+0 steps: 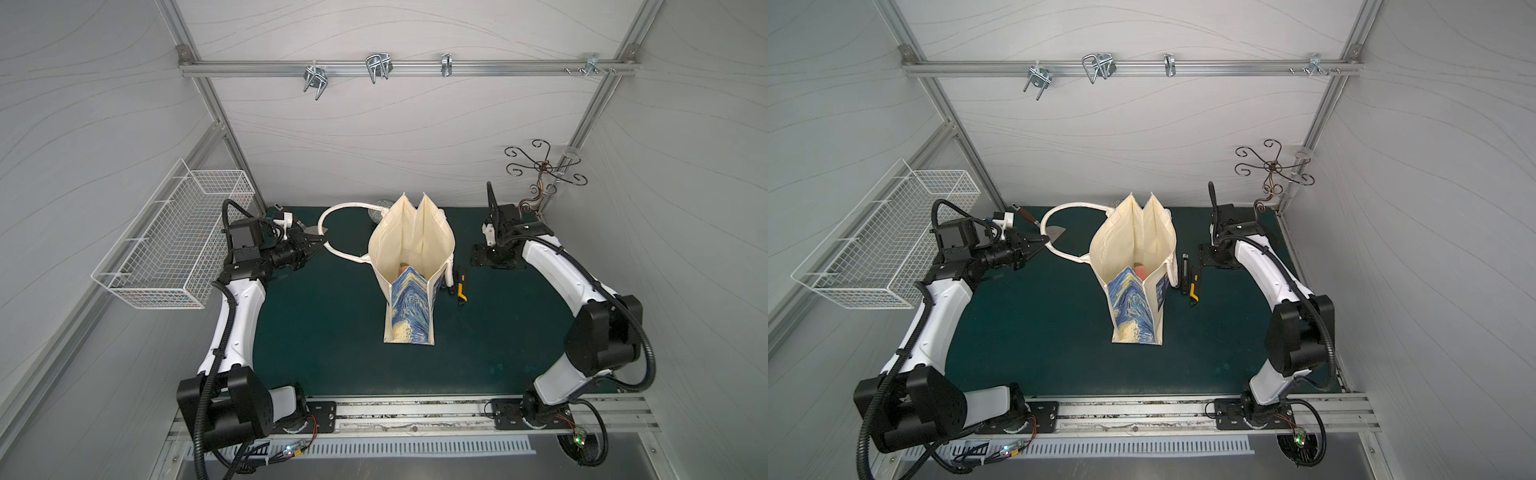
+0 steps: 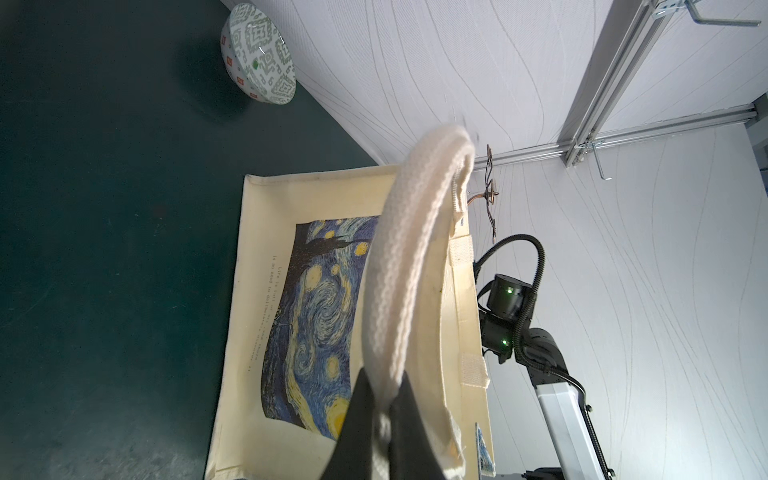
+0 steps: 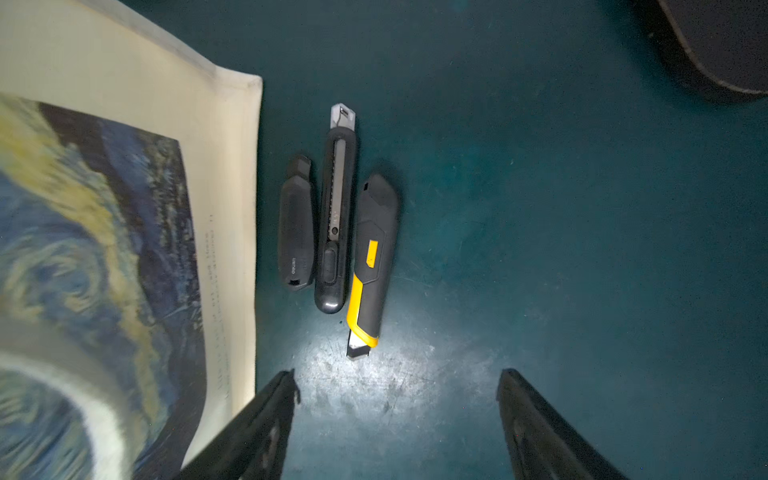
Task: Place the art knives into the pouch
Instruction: Pick up the utility knife at the center of the board.
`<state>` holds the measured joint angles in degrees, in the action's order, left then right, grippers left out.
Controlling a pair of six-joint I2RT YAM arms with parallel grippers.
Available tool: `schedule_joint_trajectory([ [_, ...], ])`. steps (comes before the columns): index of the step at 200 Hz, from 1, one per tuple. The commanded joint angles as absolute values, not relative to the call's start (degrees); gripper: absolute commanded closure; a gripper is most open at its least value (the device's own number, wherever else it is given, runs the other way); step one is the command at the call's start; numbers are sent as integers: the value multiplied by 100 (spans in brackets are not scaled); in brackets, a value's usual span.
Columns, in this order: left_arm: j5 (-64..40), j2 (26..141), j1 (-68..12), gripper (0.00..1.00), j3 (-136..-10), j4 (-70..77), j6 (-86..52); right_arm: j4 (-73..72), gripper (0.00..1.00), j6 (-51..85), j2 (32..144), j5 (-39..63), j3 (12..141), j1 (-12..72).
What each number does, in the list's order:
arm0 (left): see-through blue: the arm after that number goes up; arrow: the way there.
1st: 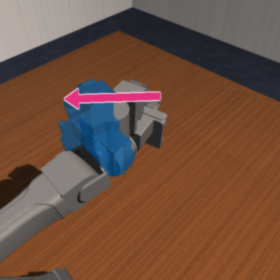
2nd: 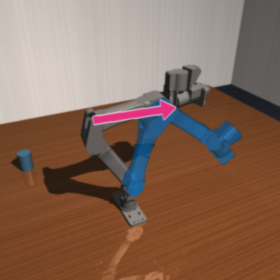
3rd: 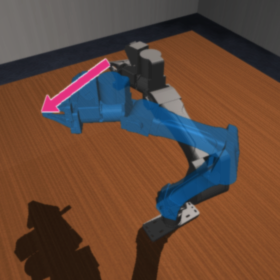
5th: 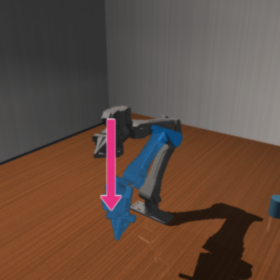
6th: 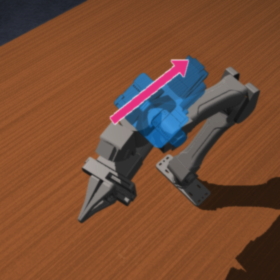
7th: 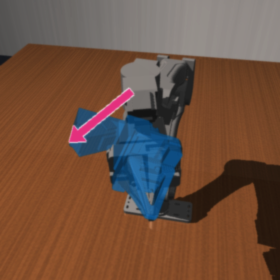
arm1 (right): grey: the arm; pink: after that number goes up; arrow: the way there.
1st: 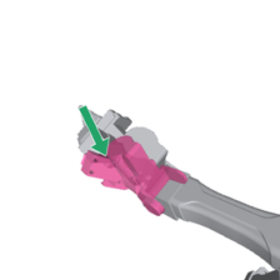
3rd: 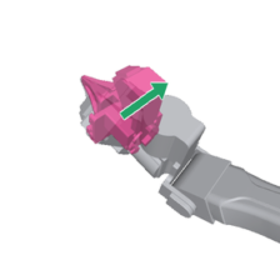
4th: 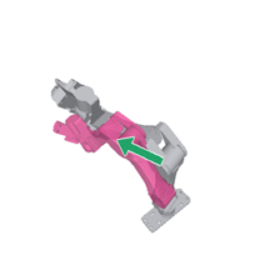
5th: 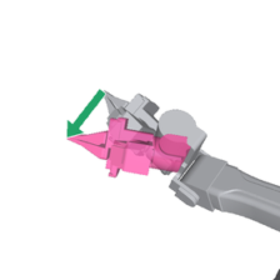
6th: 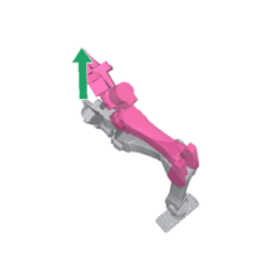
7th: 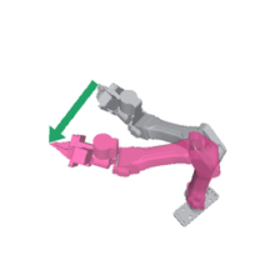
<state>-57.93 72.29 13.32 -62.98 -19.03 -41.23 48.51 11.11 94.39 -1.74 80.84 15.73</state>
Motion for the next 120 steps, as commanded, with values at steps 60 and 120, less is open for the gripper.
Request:
schedule_joint_trajectory([
  [60, -5959, 7235, 1321, 100, -6281, -1549, -4124, 3874, 24, 1222, 10714, 105, 8071, 1607],
  [120, -5948, 7309, 1324, 100, -6328, -1622, -4043, 3749, 27, 1265, 11344, -165, 8127, 1743],
])
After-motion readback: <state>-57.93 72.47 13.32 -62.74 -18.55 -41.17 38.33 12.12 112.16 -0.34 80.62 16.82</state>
